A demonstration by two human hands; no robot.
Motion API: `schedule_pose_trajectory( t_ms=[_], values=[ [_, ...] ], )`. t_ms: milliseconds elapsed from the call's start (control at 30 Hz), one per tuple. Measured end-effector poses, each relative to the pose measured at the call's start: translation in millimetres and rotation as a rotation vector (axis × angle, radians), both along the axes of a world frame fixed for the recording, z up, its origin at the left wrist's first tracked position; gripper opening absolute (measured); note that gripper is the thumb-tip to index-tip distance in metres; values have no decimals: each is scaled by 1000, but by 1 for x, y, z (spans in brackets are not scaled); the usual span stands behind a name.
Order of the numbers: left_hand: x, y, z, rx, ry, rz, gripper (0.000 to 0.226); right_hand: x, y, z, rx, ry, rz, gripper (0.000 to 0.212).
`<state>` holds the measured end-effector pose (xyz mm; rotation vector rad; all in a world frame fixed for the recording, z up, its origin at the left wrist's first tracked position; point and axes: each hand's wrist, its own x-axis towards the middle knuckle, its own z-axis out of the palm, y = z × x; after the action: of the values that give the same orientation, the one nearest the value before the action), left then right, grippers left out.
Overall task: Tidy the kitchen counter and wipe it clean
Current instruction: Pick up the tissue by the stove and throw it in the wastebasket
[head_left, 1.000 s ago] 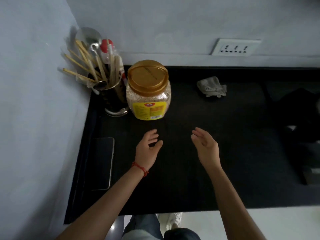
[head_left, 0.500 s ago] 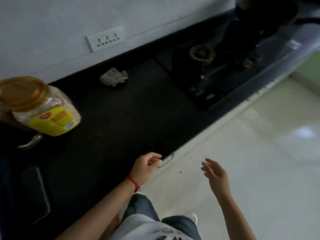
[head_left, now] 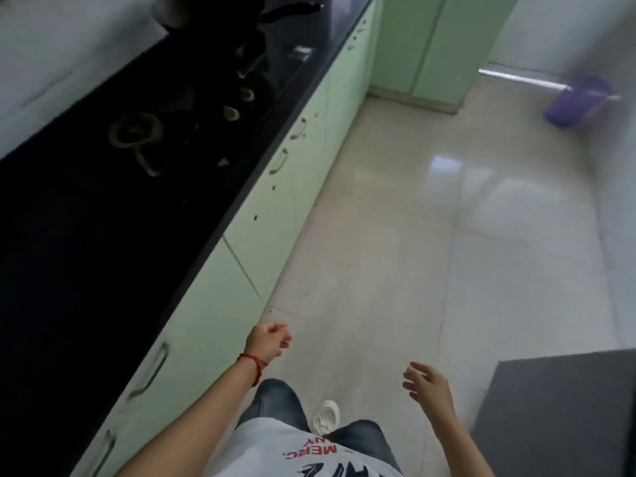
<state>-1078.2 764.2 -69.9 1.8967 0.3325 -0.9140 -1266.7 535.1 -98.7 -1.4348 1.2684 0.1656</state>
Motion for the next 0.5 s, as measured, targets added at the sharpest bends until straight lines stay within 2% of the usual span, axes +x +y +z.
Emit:
schedule_pose_trajectory(
  t_ms=[200, 500],
  values=[
    [34, -47, -29, 119, 86, -24, 23, 5, -62, -18, 52, 59, -131, 28],
    [140, -161, -62, 243, 182, -73, 19, 105, -207, -32, 72, 30, -241, 14]
  ],
)
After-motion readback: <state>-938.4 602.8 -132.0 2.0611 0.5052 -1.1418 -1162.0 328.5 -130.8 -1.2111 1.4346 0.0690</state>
